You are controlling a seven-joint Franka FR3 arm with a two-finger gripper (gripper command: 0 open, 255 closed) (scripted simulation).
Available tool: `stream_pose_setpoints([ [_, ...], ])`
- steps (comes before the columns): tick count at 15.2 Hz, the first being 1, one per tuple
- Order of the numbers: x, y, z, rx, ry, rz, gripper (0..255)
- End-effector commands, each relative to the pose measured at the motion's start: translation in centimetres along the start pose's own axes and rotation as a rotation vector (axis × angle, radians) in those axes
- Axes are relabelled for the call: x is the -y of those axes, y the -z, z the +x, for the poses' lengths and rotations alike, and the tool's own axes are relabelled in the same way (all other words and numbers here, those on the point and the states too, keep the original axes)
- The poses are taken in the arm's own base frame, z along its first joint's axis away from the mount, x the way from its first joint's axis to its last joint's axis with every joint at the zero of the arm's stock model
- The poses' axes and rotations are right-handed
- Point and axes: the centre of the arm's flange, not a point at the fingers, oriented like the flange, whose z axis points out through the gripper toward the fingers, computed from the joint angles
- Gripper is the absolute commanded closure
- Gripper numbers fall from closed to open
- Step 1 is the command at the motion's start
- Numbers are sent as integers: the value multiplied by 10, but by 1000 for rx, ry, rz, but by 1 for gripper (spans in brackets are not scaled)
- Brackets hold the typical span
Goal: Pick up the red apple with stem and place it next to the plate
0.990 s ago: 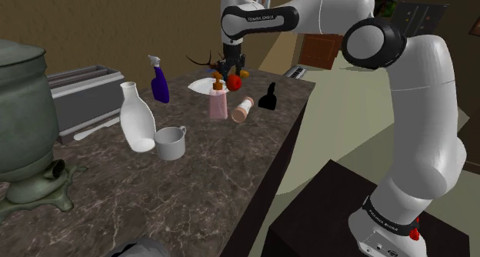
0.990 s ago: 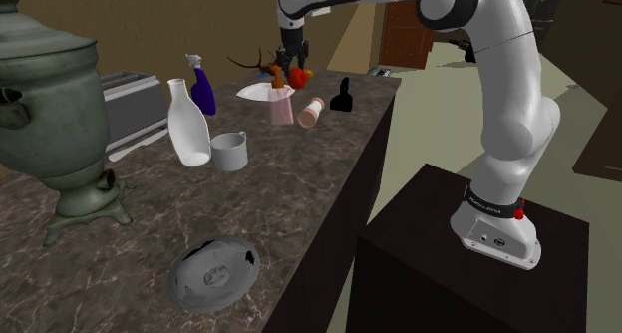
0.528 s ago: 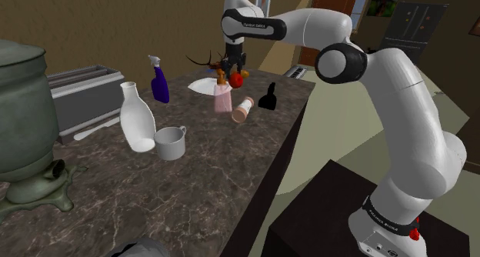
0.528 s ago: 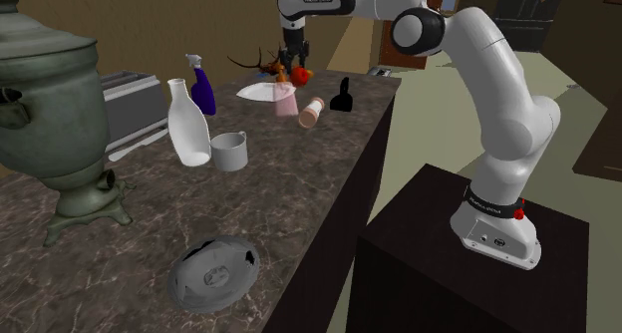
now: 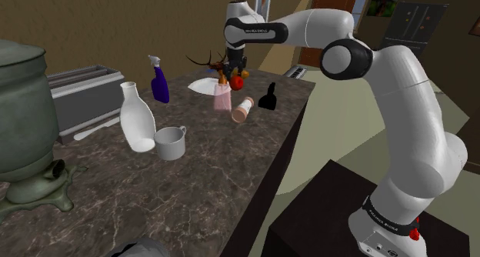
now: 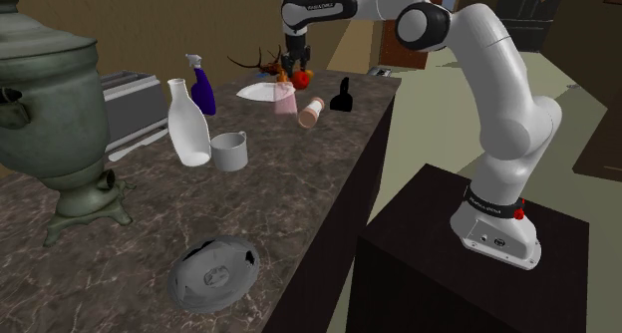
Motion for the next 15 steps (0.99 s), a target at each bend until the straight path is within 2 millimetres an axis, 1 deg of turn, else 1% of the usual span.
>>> stream_pose_setpoints([
  [1, 15, -30, -4, 46, 15, 11, 255],
  [14, 25, -98, -13, 46, 15, 11, 255],
  [15, 25, -98, -13, 46, 15, 11, 255],
])
